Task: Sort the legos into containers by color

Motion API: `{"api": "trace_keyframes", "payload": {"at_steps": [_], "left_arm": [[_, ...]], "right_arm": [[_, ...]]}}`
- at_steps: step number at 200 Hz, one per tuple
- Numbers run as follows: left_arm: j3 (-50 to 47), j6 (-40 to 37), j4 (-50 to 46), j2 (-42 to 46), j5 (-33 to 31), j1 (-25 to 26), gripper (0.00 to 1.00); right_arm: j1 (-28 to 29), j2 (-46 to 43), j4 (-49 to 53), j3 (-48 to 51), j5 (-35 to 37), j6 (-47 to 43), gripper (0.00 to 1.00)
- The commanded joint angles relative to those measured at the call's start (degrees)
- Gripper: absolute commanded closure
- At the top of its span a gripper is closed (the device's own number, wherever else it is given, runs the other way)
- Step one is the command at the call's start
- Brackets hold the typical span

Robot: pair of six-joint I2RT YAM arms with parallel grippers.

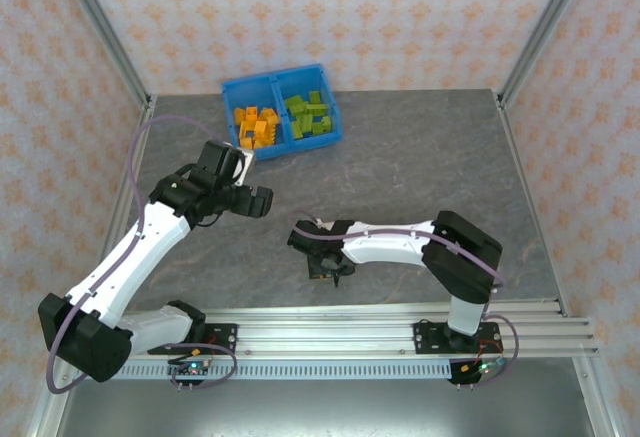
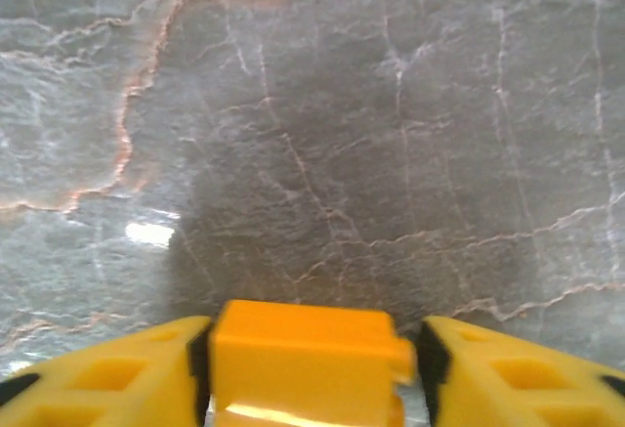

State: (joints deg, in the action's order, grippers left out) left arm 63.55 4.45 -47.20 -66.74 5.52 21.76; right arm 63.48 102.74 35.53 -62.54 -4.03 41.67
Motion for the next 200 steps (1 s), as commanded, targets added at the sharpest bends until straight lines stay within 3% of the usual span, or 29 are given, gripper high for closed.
{"api": "trace_keyframes", "payload": {"at_steps": [1,13,45,87,146,200], "left_arm": [[-0.53,-0.67,-0.35,1.26,-0.97,0.08,0.00],[-0.51,-0.60,-0.30,1.21,-0.97,0.13,0.00],[-0.70,-0.51,-0.03,2.78,-2.24,-0.12,0.00],[-2.26,0.43,3.11,10.77,-7.87,-1.44,0.00],[-5.75,2.22,4.39,24.33,-22.84,-1.85,0.00],[-6.46,2.56,4.35,26.08,-24.91,-2.16,0.00]], "right_arm": [[0.59,1.40,1.60,-0.13,-0.48,1.98,0.58],[0.59,0.51,1.36,-0.04,0.44,2.34,0.63],[0.08,-5.70,0.20,-1.20,7.11,2.11,0.65],[-6.78,-8.95,-10.60,-6.68,8.75,-7.53,0.66],[-13.27,11.71,-18.21,-38.49,4.82,-19.97,0.67],[-18.56,39.02,-14.19,-74.40,4.98,-21.43,0.67]]}}
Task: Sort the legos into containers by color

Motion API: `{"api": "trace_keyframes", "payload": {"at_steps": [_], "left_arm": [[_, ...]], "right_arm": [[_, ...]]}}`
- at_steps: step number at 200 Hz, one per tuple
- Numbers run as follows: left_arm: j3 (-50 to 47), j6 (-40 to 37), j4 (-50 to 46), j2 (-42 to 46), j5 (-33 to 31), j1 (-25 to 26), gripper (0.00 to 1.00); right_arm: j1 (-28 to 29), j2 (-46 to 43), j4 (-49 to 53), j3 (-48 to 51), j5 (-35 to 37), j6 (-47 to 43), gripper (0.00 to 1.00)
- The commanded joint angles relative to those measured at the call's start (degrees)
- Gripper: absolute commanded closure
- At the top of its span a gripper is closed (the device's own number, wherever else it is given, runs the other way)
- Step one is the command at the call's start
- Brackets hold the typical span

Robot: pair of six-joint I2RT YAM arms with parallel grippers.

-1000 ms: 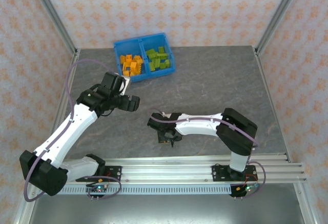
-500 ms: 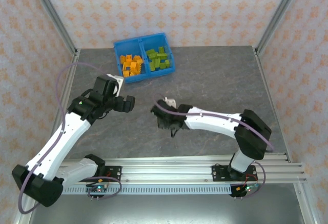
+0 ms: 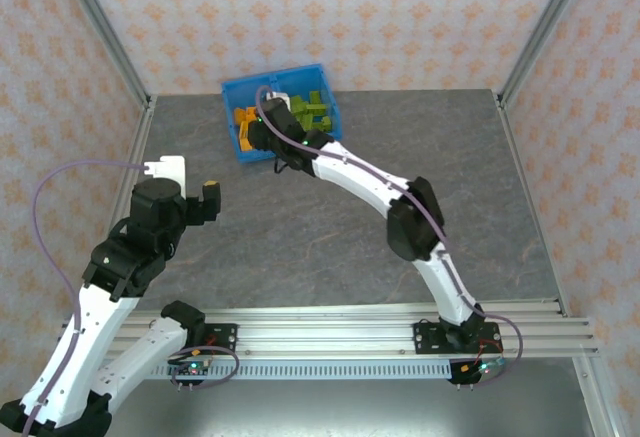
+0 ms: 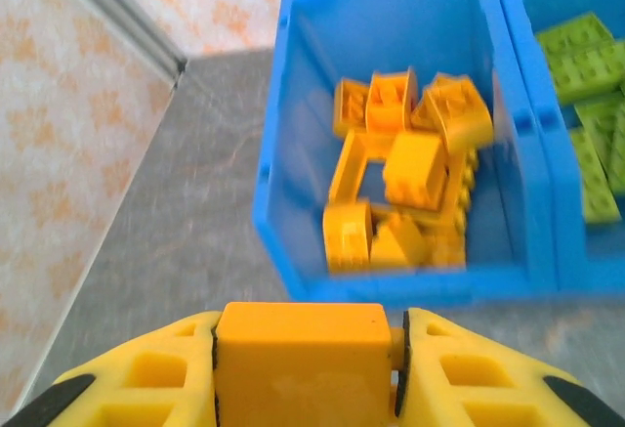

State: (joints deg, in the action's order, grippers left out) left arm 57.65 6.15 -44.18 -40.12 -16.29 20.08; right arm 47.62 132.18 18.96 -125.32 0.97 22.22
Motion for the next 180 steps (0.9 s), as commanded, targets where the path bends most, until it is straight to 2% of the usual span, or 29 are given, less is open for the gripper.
{"api": "trace_keyframes", "payload": {"at_steps": [1,24,32,70,93,109,124,138,149,180], "left_arm": [[-0.49,0.87,1.32,-0.60,-3.07,-0.48,0.00],[-0.21,0.62,1.03,-1.75,-2.14,-0.72,0.00],[-0.25,0.33,1.03,-2.13,-1.83,-0.84,0.00],[0.22,0.97,0.66,-3.33,-1.98,-1.28,0.00],[1.54,6.49,0.75,-4.40,-1.35,-1.25,0.00],[-0.25,11.30,4.57,-5.04,-1.41,-1.31,0.00],[-2.96,14.53,9.03,-5.57,-3.75,-1.26,0.00],[-7.65,13.48,15.47,-5.63,-6.48,-1.27,0.00],[-11.12,11.56,20.71,-5.82,-10.25,-1.28,0.00],[-22.51,-3.15,38.94,-7.82,-17.88,-1.35,0.00]], "right_arm": [[-2.83,10.69,2.59,-13.24,-0.27,-2.30,0.66],[-3.14,24.01,8.72,-34.56,-0.93,-5.89,0.62],[-3.21,27.10,8.60,-38.97,-0.97,-6.46,0.60],[-3.83,23.65,1.11,-34.64,-3.11,-5.55,0.36],[-3.83,19.46,2.86,-34.56,-3.76,-6.42,0.35],[-3.84,14.86,4.41,-32.66,-4.24,-7.01,0.34],[-3.85,8.40,5.94,-27.62,-4.76,-8.28,0.32],[-3.85,0.08,5.03,-18.04,-2.83,-10.46,0.29],[-3.91,-8.34,1.78,-6.65,-0.01,-12.55,0.26],[-5.24,-34.27,-13.21,30.80,8.90,-19.55,0.13]]}}
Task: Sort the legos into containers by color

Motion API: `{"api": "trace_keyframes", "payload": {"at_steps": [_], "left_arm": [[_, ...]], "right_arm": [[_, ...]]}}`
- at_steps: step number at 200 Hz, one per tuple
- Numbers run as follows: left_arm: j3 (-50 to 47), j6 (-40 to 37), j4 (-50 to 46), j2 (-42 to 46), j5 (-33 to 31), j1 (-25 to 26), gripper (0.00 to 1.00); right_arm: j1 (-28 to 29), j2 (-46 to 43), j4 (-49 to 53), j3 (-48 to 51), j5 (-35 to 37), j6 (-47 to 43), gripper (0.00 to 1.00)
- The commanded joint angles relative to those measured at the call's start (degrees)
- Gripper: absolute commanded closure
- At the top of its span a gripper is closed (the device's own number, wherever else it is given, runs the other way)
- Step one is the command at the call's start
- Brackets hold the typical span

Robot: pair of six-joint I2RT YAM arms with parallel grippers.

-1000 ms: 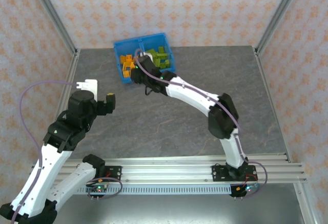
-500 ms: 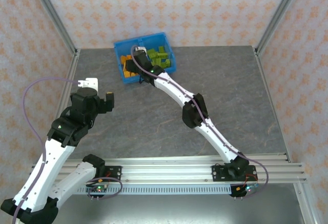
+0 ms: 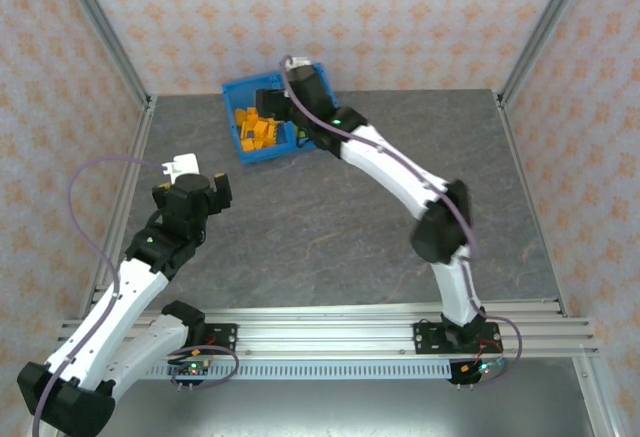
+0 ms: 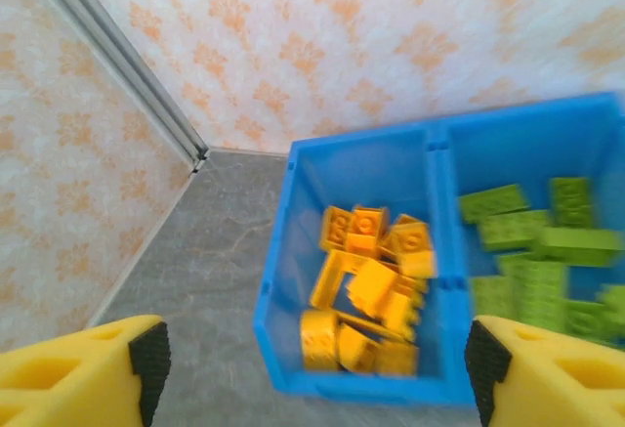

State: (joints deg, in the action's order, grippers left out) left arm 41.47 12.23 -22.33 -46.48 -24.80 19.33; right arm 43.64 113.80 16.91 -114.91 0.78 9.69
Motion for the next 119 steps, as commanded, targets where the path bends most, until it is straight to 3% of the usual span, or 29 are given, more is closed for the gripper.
{"api": "trace_keyframes", "payload": {"at_steps": [1,31,68,94,119], "left_arm": [[-6.54,-9.46,17.51,-1.53,-9.70,-0.66,0.00],[-12.05,-13.32,26.57,-5.32,-10.49,-3.47,0.00],[-17.40,-12.67,38.98,-12.50,-3.52,-9.20,0.00],[-18.45,-11.19,46.33,-18.78,2.16,-13.03,0.00],[-17.86,-10.47,53.54,-25.77,7.58,-15.13,0.00]], "right_arm": [[-1.27,-16.95,-11.52,20.94,9.57,-7.18,0.12],[-2.20,-37.61,-19.27,47.88,25.12,-12.60,0.00],[-9.15,-52.57,-24.80,71.10,38.82,-13.75,0.01],[-18.60,-51.56,-32.26,81.76,38.19,-12.23,0.01],[-26.38,-39.48,-42.29,85.79,34.29,-10.96,0.01]]}}
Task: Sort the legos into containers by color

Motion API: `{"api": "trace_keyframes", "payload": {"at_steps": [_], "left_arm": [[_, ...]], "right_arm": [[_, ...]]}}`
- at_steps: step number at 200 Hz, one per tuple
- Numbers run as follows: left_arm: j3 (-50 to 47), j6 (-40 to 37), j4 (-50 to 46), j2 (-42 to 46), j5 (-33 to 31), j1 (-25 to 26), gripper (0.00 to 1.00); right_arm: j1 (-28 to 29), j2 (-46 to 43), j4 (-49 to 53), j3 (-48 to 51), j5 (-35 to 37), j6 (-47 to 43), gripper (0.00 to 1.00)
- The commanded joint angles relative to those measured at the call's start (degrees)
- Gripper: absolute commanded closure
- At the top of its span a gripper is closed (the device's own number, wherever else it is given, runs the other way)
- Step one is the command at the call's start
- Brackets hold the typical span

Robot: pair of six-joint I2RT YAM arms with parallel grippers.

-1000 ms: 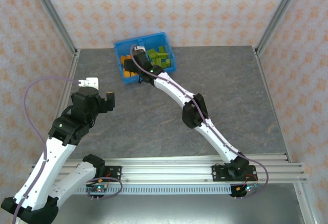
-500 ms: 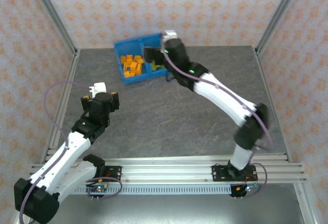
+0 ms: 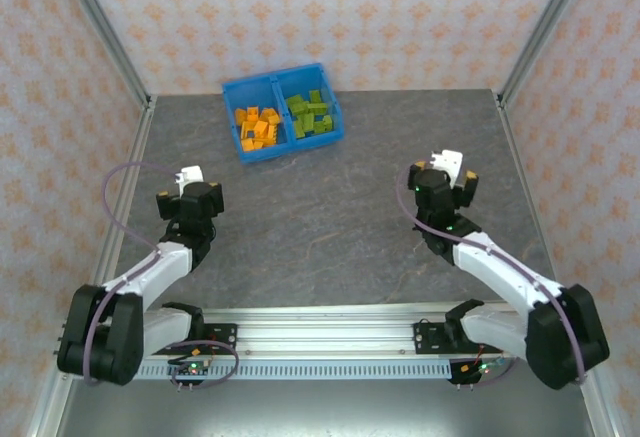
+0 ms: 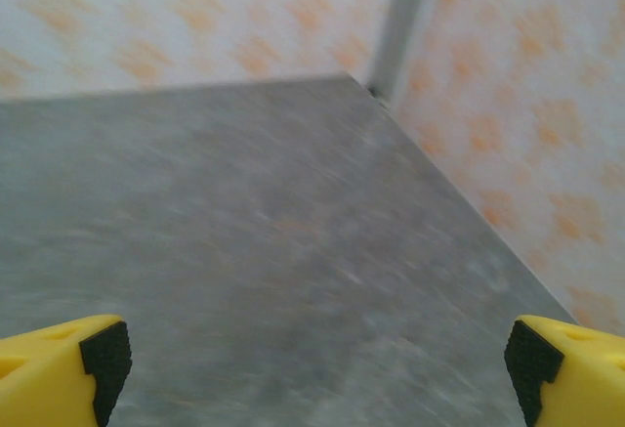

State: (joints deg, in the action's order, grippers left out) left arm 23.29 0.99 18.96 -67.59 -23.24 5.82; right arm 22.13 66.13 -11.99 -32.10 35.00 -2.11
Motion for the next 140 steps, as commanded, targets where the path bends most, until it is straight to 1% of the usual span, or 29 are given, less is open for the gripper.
{"api": "trace_keyframes", "payload": {"at_steps": [1,6,12,19,22,29,32,35,40,45,50,58,63,66,70,73,77,81,86,88,95,98,110,121,132,140], "left_arm": [[0.38,0.72,12.51,-4.96,6.20,-1.66,0.00],[0.79,0.67,13.75,-6.71,7.22,-2.03,0.00],[1.41,0.66,14.93,-8.94,8.18,-2.33,0.00],[2.36,1.24,15.87,-11.53,9.41,-2.87,0.00],[2.75,1.26,16.57,-12.63,10.25,-3.04,0.00],[4.45,1.07,15.61,-15.04,11.25,-3.10,0.00],[4.92,0.93,15.46,-16.14,11.42,-3.10,0.00],[5.28,0.55,16.17,-17.01,11.51,-3.06,0.00],[5.47,0.18,15.80,-16.76,12.00,-2.92,0.00],[5.25,0.33,14.52,-16.38,12.91,-3.02,0.00],[4.25,0.13,17.19,-16.55,13.55,-3.18,0.00],[2.79,-0.30,18.80,-16.40,15.47,-3.36,0.00],[1.56,-0.70,21.95,-17.33,16.37,-3.34,0.00],[0.89,-0.96,23.78,-17.99,16.89,-3.36,0.00],[-0.12,-1.64,26.65,-18.52,17.72,-3.37,0.00],[-0.32,-1.97,27.07,-18.44,18.35,-3.34,0.00],[0.14,-2.04,25.07,-17.81,18.90,-3.30,0.00],[0.61,-1.97,24.01,-17.89,18.95,-3.28,0.00],[0.82,-1.96,24.92,-18.51,18.61,-3.30,0.00],[0.76,-1.96,24.99,-18.45,18.70,-3.33,0.00],[1.16,-1.75,23.33,-18.13,18.47,-3.37,0.00],[0.92,-1.79,23.99,-18.18,18.41,-3.36,0.00],[1.04,-1.72,23.67,-18.15,18.43,-3.36,0.00],[0.94,-1.86,24.07,-18.21,18.41,-3.34,0.00],[0.84,-1.85,24.23,-18.28,18.41,-3.36,0.00],[0.97,-1.77,23.92,-18.19,18.41,-3.36,0.00]], "right_arm": [[-5.15,8.74,-13.84,3.21,-0.20,0.68,0.01],[-6.37,11.57,-18.03,3.83,-1.89,-0.89,0.01],[-7.37,15.47,-20.76,3.84,-1.97,-1.76,0.01],[-8.26,19.36,-26.90,3.49,-1.82,-4.56,0.01],[-8.07,20.07,-26.27,2.92,-1.26,-4.78,0.01],[-10.03,21.11,-23.68,1.31,-5.65,-3.88,0.01],[-10.77,21.66,-22.14,0.76,-6.65,-2.78,0.01],[-11.69,22.30,-23.01,0.83,-7.08,-2.19,0.00],[-12.88,22.55,-24.17,1.22,-8.31,-1.43,0.00],[-13.80,21.58,-22.30,1.25,-10.63,-0.20,0.00],[-15.00,20.51,-22.11,2.29,-13.40,0.60,0.00],[-17.01,19.82,-27.99,6.12,-17.65,1.22,0.00],[-18.36,19.53,-30.57,8.61,-22.46,1.86,0.01],[-19.40,20.68,-35.30,10.32,-24.36,1.88,0.01],[-19.77,22.42,-42.47,12.13,-24.70,1.68,0.01],[-19.90,23.33,-44.96,12.51,-24.59,1.58,0.01],[-19.93,22.88,-43.05,11.74,-24.81,1.61,0.01],[-19.93,21.24,-36.86,9.81,-25.55,1.63,0.01],[-19.93,20.06,-29.28,7.41,-26.56,1.76,0.01],[-19.93,20.46,-29.66,7.45,-27.03,1.43,0.01],[-19.85,22.35,-37.08,9.62,-27.41,0.48,0.01],[-19.85,22.55,-38.35,9.85,-27.37,0.48,0.01],[-19.84,20.28,-31.23,8.33,-26.79,1.29,0.01],[-19.84,21.68,-36.06,9.36,-26.66,0.80,0.01],[-19.84,20.44,-32.16,8.49,-26.85,1.18,0.01],[-19.80,21.11,-34.62,9.04,-26.84,0.93,0.01]]}}
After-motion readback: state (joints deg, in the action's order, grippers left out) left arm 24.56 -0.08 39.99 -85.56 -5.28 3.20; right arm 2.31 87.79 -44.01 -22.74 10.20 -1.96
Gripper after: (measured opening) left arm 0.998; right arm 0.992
